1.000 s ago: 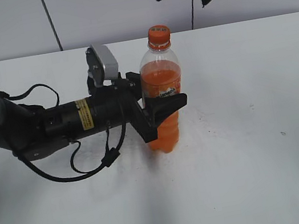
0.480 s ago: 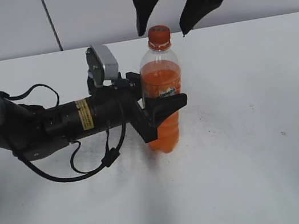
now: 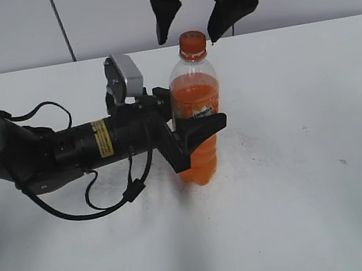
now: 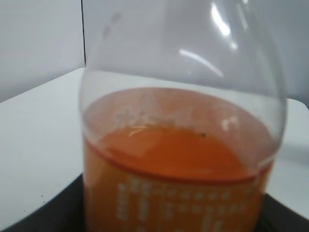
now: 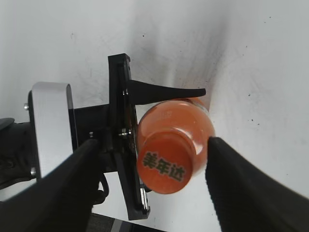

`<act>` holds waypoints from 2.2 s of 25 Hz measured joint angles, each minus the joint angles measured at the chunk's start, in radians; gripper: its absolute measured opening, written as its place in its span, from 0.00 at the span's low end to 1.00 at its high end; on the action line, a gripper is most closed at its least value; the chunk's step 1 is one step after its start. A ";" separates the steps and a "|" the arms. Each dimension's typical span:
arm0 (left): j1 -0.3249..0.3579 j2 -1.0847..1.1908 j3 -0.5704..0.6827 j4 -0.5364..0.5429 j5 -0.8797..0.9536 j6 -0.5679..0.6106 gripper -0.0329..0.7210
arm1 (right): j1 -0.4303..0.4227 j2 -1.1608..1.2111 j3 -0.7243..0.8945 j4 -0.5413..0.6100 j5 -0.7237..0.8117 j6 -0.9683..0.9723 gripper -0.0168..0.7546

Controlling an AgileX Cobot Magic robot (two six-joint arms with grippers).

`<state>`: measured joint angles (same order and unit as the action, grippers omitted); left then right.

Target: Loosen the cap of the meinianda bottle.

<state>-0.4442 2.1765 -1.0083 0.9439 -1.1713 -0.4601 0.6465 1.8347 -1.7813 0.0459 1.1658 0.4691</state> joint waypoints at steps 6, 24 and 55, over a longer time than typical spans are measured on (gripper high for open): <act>0.000 0.000 0.000 0.000 -0.001 0.000 0.60 | 0.000 0.005 0.000 0.000 0.006 0.001 0.65; 0.000 0.000 0.000 0.000 -0.001 0.000 0.60 | 0.000 0.025 0.000 -0.019 0.034 0.001 0.56; 0.000 -0.001 0.000 0.029 -0.010 0.011 0.60 | 0.002 0.025 -0.001 0.056 0.046 -1.363 0.38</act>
<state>-0.4442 2.1756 -1.0083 0.9727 -1.1813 -0.4496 0.6483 1.8595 -1.7826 0.1016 1.2114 -0.8943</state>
